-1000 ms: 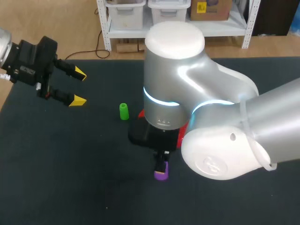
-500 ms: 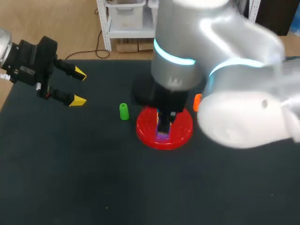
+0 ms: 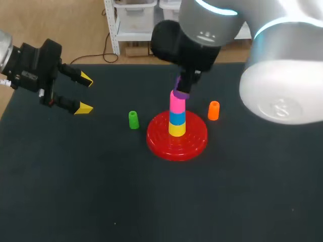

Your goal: Pick up and stack the cylinders on the red base in this order: pink,purple,orange,green

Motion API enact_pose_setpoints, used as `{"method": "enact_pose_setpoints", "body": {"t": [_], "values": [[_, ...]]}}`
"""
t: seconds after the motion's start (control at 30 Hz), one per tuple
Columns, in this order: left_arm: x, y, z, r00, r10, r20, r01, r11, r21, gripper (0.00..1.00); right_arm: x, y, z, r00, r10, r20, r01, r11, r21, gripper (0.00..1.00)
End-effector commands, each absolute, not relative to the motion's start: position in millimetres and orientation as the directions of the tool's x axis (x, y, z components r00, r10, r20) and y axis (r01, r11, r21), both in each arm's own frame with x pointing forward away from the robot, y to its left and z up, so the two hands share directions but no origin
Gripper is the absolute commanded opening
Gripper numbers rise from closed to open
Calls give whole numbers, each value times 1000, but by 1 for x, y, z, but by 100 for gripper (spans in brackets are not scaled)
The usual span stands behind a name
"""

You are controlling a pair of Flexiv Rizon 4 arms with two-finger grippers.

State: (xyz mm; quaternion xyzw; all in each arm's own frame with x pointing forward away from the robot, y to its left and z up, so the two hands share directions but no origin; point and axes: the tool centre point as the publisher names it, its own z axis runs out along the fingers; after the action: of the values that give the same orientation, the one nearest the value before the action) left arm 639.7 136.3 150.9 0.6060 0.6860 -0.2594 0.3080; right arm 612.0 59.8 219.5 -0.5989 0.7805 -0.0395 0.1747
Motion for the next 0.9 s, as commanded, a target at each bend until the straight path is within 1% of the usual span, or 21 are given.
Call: {"method": "enact_pose_setpoints", "body": {"t": [0.03,0.5,0.9], "values": [[639,137,150,-75,671,-738,991,132,20,100,631,66,212,-240,-947,-214,-919,293,-264,0],[639,137,150,-75,671,-738,991,132,20,100,657,72,195,-288,-937,-195,-922,327,-206,0],[639,137,150,-75,671,-738,991,132,20,100,651,64,197,-299,-938,-177,-926,330,-183,0]]}}
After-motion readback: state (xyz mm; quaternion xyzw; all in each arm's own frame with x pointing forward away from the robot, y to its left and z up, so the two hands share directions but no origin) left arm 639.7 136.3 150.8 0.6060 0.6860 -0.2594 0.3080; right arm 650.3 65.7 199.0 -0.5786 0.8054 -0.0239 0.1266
